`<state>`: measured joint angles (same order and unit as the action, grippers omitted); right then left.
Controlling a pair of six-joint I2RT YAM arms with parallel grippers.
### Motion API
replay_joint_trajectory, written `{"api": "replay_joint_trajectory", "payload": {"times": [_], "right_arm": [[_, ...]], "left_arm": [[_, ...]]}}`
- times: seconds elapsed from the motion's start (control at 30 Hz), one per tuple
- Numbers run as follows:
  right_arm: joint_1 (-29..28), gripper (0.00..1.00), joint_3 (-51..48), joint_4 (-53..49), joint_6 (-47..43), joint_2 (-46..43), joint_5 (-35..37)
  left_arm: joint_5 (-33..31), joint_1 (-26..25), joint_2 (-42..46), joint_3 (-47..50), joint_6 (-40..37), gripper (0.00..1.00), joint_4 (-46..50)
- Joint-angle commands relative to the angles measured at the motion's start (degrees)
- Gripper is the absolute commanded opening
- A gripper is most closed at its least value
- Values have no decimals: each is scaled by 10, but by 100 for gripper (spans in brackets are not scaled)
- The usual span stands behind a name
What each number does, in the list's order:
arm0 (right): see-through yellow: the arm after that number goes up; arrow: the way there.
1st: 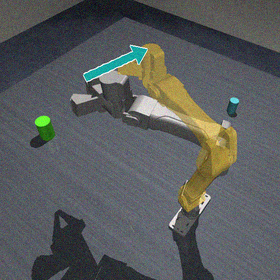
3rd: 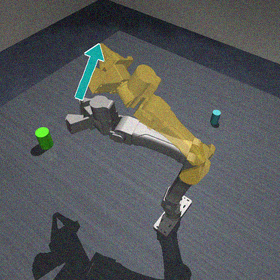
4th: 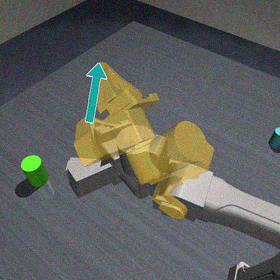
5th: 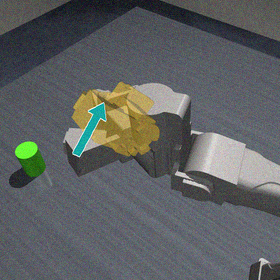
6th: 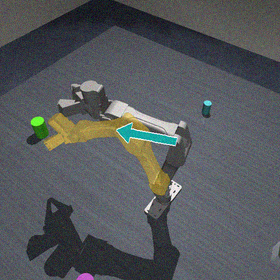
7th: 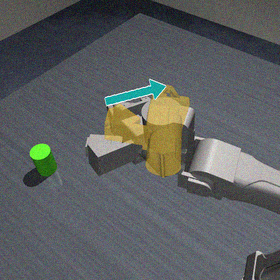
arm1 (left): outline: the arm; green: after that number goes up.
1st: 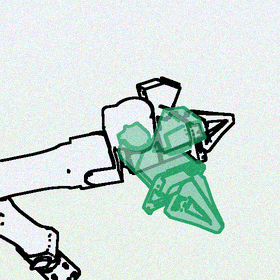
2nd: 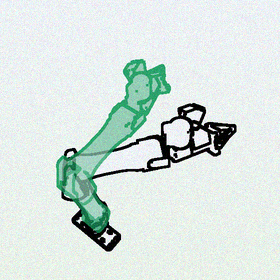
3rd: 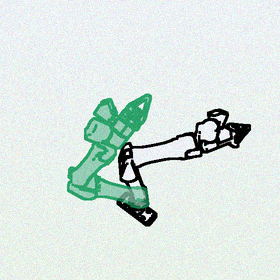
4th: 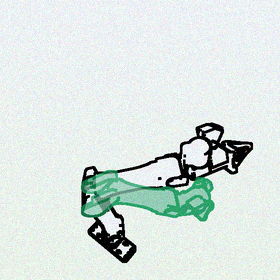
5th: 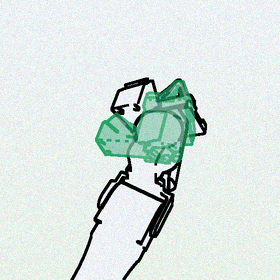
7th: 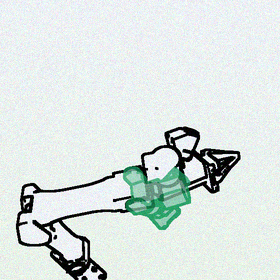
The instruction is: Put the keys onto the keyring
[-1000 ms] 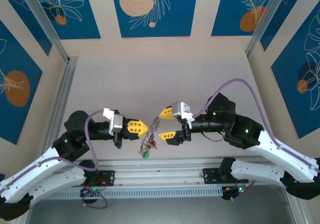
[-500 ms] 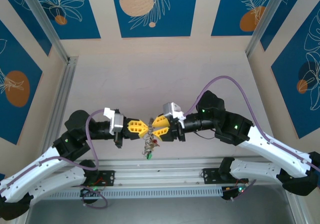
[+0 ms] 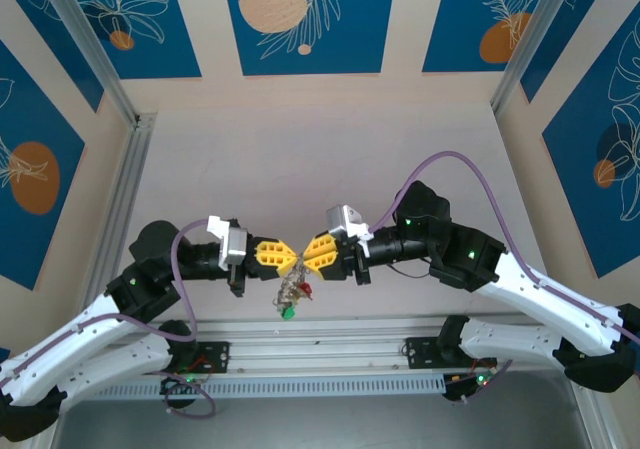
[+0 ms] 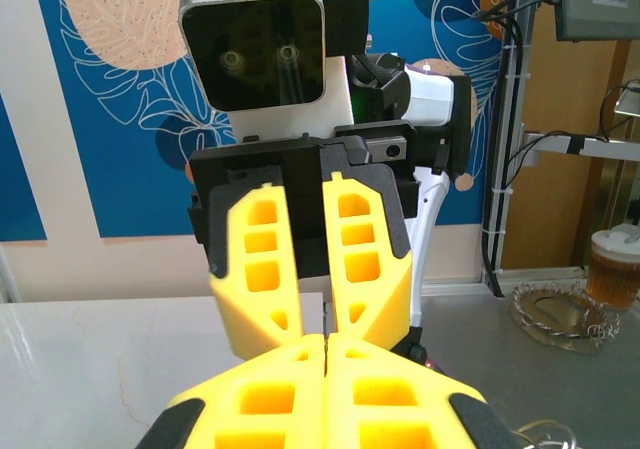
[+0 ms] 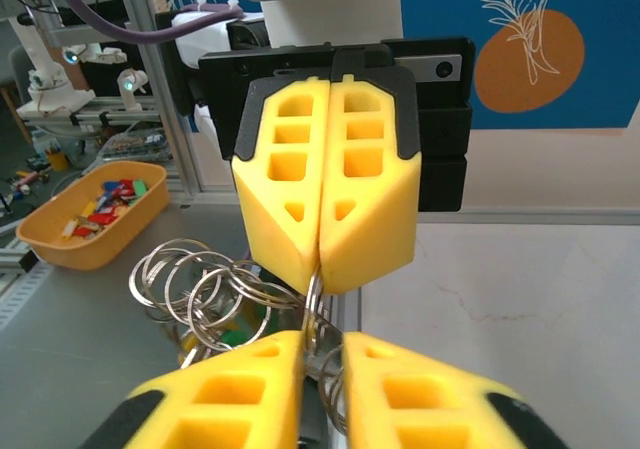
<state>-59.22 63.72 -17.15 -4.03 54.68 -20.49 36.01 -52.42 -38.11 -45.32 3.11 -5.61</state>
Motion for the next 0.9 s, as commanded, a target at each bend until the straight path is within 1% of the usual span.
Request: {"api": "replay_joint_trajectory", "payload": {"times": [0.0,0.13,0.27,0.5,0.6,0.63,0.67,0.73,0.8,0.83,0.87], "right_arm": [[-3,15,-5,0,3,5,-22],[-4,11,-4,1,1,8,-27],[-4,0,-5,1,-1,9,-25],[-4,0,-4,-10,-11,-2,-7],[-2,0,10,-31,-14,-8,17],[-1,0,19,-44,-14,-7,33],[1,0,28,-59,-14,-5,48],[7,0,47,-92,-21,4,61],[12,0,66,-121,-31,14,57],[14,0,79,-144,-39,21,52],[14,0,92,-163,-47,29,47]], "left_arm": [[9,-3,2,-13,5,0,-48],[8,-2,1,-10,6,0,-49],[7,-2,2,-8,5,0,-50],[2,-2,1,-10,1,0,-41],[-3,-2,-9,-27,-12,0,0],[-7,-2,-12,-39,-22,0,28],[-10,-2,-16,-51,-33,2,58],[-19,-2,-22,-86,-64,19,131],[-30,-3,-26,-119,-96,31,200],[-38,-2,-29,-138,-112,35,234],[-45,-2,-32,-155,-125,37,263]]}}
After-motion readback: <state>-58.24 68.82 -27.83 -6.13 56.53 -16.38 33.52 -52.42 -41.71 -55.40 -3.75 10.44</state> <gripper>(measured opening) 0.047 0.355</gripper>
